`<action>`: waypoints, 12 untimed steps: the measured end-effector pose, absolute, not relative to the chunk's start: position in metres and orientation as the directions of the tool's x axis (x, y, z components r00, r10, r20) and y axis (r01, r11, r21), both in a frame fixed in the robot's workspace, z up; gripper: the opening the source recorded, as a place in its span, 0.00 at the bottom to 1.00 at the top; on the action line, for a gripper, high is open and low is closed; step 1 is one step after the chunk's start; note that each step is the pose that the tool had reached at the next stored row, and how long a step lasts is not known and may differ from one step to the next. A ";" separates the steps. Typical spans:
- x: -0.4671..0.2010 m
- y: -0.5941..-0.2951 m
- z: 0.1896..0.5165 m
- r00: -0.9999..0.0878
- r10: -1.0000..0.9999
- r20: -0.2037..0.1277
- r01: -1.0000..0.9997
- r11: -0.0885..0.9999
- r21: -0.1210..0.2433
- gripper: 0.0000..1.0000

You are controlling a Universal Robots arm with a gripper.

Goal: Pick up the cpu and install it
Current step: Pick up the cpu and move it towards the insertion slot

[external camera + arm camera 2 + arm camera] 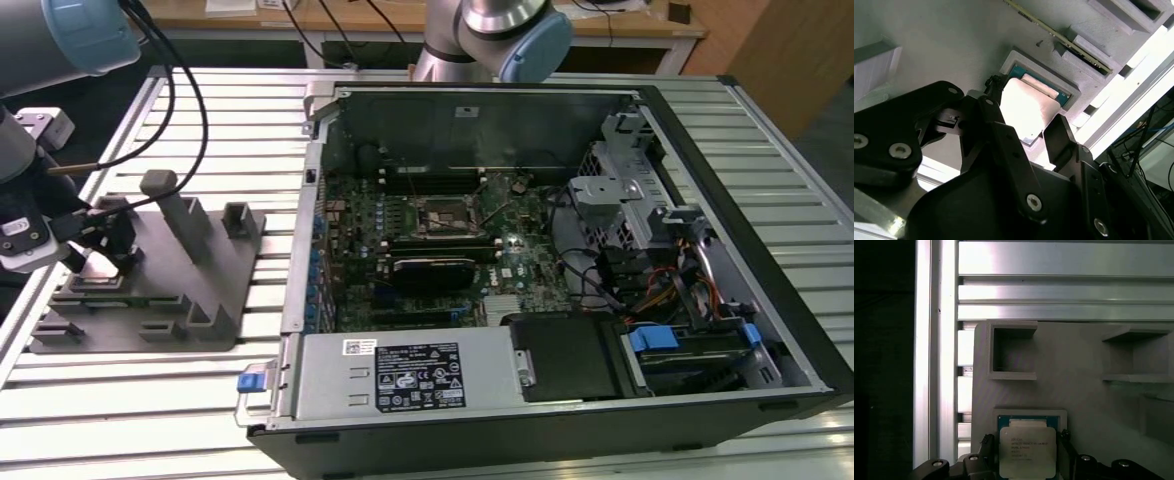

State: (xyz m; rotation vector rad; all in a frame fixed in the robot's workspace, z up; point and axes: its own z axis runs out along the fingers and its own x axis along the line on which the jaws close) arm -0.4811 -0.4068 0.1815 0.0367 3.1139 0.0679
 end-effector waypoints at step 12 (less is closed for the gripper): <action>-0.481 -0.407 0.181 -0.999 0.024 -0.026 0.023 0.999 0.044 0.55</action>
